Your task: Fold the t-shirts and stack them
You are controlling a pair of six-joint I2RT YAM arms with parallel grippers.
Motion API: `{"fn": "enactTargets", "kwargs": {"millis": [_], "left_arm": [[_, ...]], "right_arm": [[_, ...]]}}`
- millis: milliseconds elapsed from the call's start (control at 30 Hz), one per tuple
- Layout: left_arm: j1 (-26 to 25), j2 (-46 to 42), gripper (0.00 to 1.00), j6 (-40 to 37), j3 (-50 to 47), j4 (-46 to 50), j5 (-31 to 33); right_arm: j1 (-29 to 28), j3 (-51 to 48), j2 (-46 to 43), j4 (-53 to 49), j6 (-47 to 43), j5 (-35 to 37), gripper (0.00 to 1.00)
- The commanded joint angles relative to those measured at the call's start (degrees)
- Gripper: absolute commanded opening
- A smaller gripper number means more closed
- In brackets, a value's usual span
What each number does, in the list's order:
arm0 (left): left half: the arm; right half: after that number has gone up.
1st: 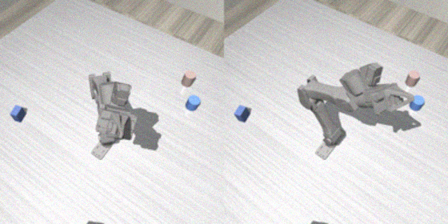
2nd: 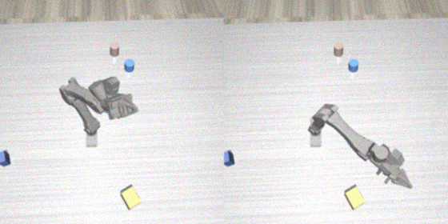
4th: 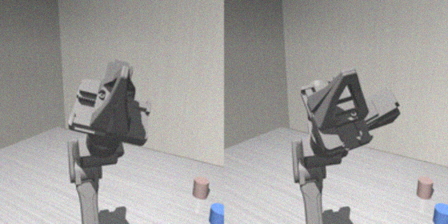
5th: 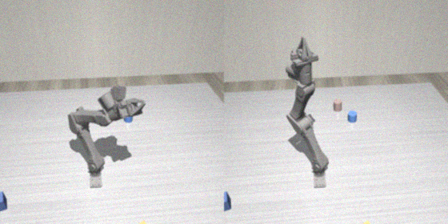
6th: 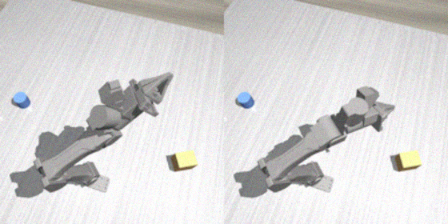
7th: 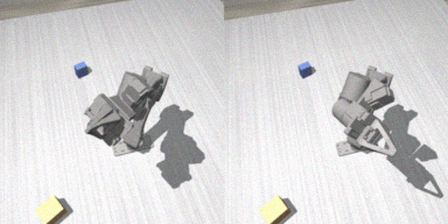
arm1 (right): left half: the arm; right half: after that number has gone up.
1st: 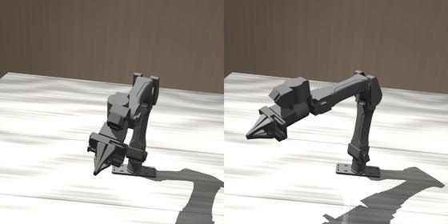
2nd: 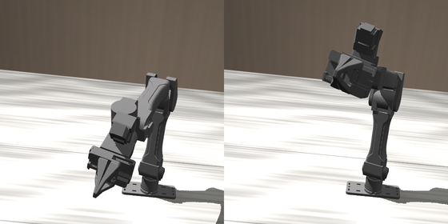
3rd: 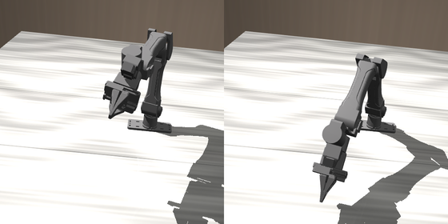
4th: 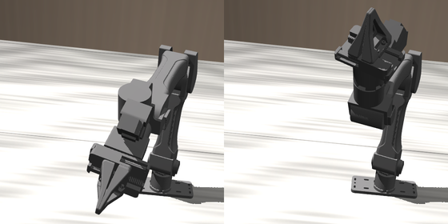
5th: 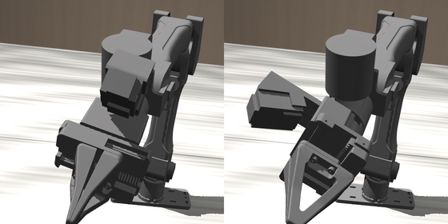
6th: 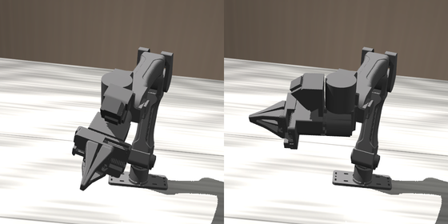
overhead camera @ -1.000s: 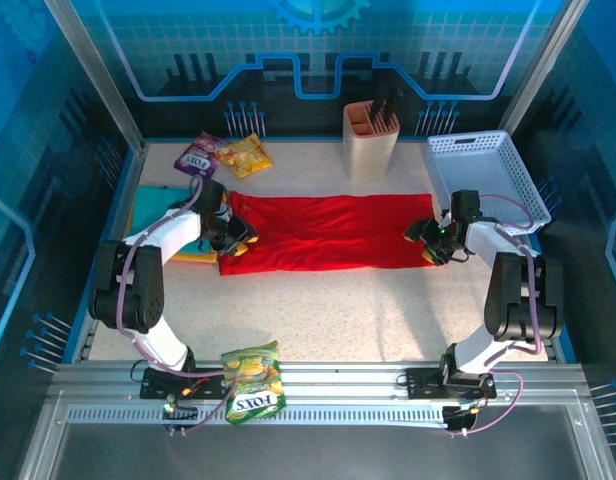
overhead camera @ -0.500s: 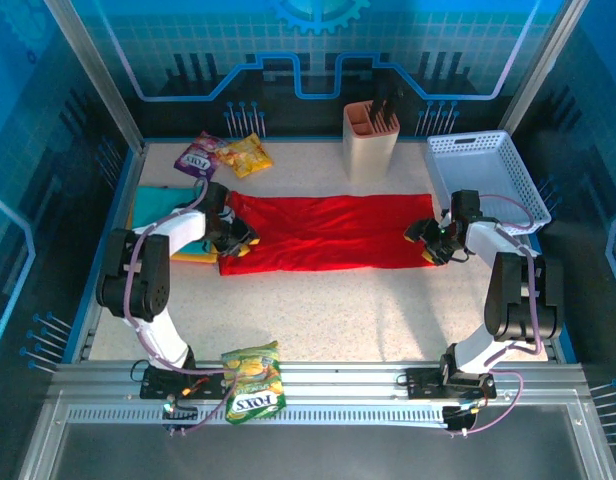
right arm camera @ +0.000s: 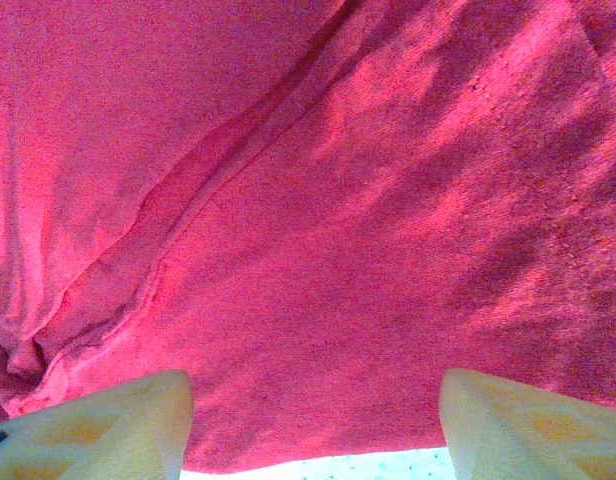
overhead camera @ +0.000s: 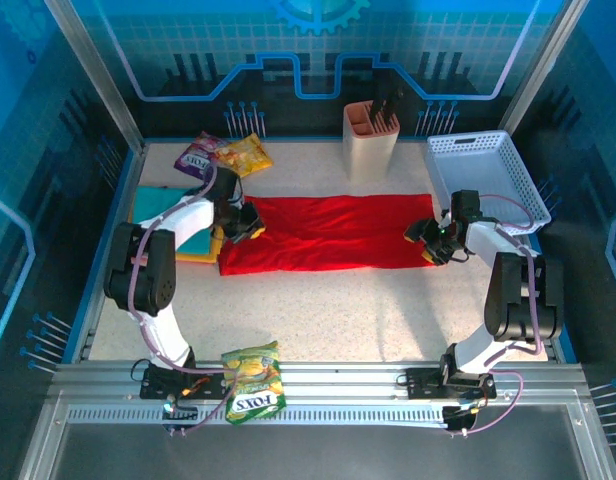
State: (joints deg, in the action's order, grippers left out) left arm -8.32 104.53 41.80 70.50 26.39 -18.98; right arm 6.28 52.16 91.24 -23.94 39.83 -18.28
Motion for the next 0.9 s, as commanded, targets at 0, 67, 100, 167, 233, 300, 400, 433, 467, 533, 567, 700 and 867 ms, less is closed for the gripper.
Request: {"fn": "enactTargets", "kwargs": {"millis": [0,67,100,167,233,300,400,433,467,533,567,700,867], "left_arm": [[-1.46,2.66,0.00,-2.28,6.71,4.81,2.62],[-2.43,4.45,0.00,-3.03,10.48,6.61,3.85],[-2.68,5.35,0.00,-3.04,11.69,6.74,3.87],[-3.40,7.66,0.00,-3.20,14.98,7.44,3.67],[-4.34,10.08,0.00,-4.35,18.78,9.57,4.68],[-5.10,12.14,0.00,-5.27,21.87,10.99,5.86],[-5.63,14.84,0.00,-5.60,25.60,12.06,6.66],[-5.76,15.65,0.00,-5.76,26.83,12.42,7.37],[-5.96,16.33,0.00,-5.84,28.07,12.83,7.96],[-6.34,17.68,0.00,-5.81,30.00,13.25,8.62],[-6.58,18.41,0.00,-5.68,30.87,13.14,8.62],[-7.56,22.45,0.01,-6.23,35.85,14.75,8.44],[-8.69,27.05,0.09,-7.76,42.56,16.80,10.30]], "right_arm": [[-0.46,0.57,-0.79,-0.91,-0.90,-0.71,0.66],[-0.43,0.36,-0.87,-1.19,-1.14,-0.53,0.66],[-0.43,0.23,-0.89,-1.11,-1.16,-0.46,0.66],[-0.22,-0.04,-0.98,-1.10,-1.25,-0.52,0.66],[-0.18,-0.13,-0.93,-1.06,-1.42,-0.91,0.66],[-0.16,-0.26,-0.98,-1.19,-1.63,-0.99,0.66],[-0.09,-0.72,-1.32,-1.31,-1.78,-0.86,0.66],[-0.07,-0.96,-1.41,-1.24,-1.79,-0.87,0.66],[-0.09,-1.18,-1.43,-1.14,-1.72,-0.96,0.66],[-0.14,-1.43,-1.35,-0.85,-1.69,-1.18,0.66],[-0.05,-1.43,-1.25,-0.79,-1.62,-1.27,0.66],[-0.13,-1.44,-1.23,-0.49,-1.60,-1.63,0.66],[-0.32,-1.45,-1.50,-0.28,-1.44,-1.77,0.67]]}}
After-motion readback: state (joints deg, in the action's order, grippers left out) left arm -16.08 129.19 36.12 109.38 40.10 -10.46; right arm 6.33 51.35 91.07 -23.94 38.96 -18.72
